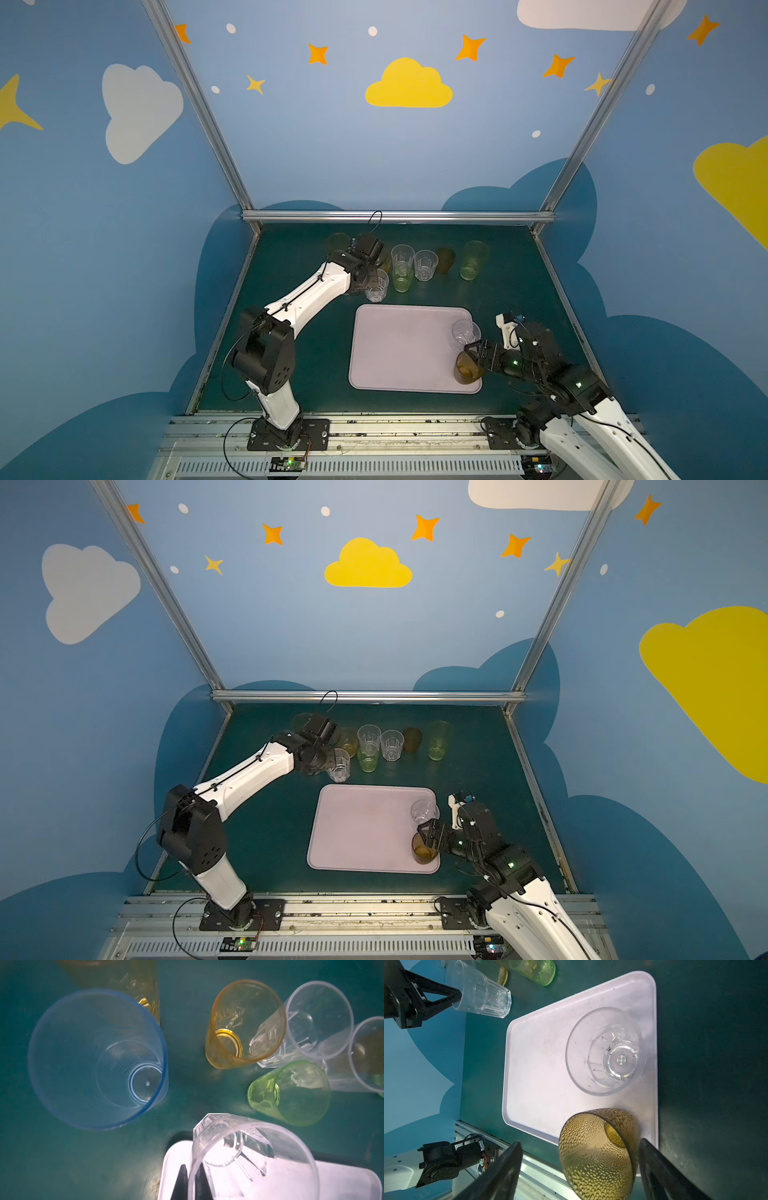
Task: Place the glasses into the tray
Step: 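Lift the clear faceted glass with the left gripper and carry it over the tray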
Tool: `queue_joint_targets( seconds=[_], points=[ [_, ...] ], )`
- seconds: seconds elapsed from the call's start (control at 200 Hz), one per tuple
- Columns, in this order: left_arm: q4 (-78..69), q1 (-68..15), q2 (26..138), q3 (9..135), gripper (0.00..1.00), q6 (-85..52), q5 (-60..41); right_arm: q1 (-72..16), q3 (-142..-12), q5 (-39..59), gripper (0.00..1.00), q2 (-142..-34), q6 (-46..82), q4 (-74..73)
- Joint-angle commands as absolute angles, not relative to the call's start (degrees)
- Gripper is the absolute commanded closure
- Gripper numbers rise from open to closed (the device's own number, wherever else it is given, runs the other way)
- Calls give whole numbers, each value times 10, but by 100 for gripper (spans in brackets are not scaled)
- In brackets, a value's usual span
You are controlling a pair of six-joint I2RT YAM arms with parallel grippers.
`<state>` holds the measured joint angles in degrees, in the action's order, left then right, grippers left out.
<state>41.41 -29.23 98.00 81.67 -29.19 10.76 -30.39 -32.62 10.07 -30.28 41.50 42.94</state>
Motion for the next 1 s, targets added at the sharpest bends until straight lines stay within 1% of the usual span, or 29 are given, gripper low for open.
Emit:
queue_joint_targets(
  seconds=[0.0,0.461,0.711,0.831,0.996],
  points=[
    [417,-300,942,804,96,-293,105,-301,-326,112,14,-299,419,416],
    [384,-347,793,706,96,-295,91,-300,-322,137,14,-281,435,410],
    [387,-377,745,661,96,-314,84,-299,-329,154,14,-272,448,416],
    [395,-402,726,644,96,-328,78,-299,-333,162,14,-263,452,420],
    [368,-440,694,598,96,-356,55,-299,-335,175,14,-258,460,424]
  ],
)
